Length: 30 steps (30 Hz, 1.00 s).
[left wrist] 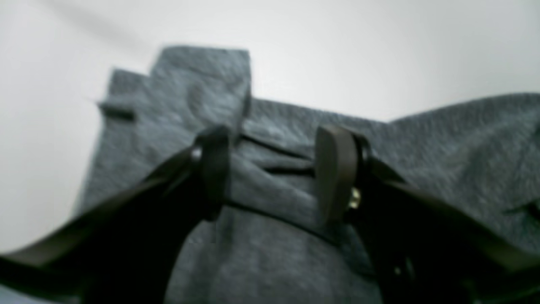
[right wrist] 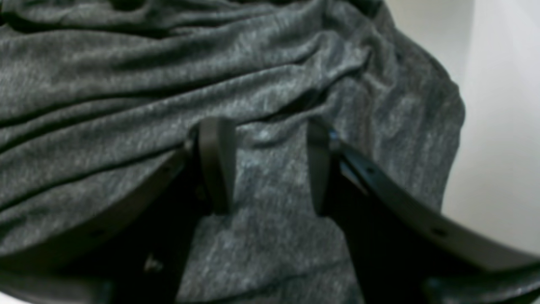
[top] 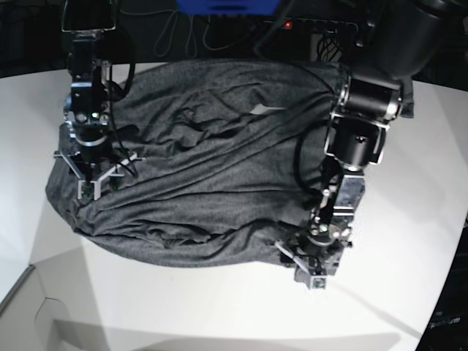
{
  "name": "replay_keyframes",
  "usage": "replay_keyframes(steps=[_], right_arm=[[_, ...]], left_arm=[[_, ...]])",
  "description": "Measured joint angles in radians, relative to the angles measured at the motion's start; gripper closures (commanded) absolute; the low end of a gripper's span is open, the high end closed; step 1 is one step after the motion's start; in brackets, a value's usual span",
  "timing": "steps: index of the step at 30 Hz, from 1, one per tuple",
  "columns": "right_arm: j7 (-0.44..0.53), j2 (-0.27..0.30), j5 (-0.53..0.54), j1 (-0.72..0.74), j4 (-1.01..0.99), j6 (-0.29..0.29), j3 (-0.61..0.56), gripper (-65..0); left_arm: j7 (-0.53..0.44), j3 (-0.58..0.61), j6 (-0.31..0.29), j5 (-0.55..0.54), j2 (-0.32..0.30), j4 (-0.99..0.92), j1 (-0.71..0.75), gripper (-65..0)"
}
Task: Layout the t-shirt on the table in an organized manner, then fold the t-shirt properly
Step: 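Grasp the shirt edges with both grippers and fold them inward, then pull the left gripper's grasped edge outward, unfolding the grey shirt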
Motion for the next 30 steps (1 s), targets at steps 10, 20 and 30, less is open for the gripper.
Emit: replay_keyframes(steps=[10, 20, 30], right_arm=[[0.001, 0.0, 0.0, 0.0, 0.0, 0.0, -0.002, -27.7], [-0.001, 0.0, 0.0, -0.016, 0.0, 0.0, -0.002, -27.7], [0.001, 0.0, 0.0, -0.014, 0.0, 0.0, -0.001, -27.7]], left_arm=[[0.005, -0.017, 0.002, 0.0, -0.082, -0.007, 0.053, -32.4], [-0.019, -0.103, 0.002, 0.003, -0.041, -0.064, 0.031, -32.4], [-0.153, -0.102, -0.002, 0.0, 0.026, -0.204, -0.027, -32.4]])
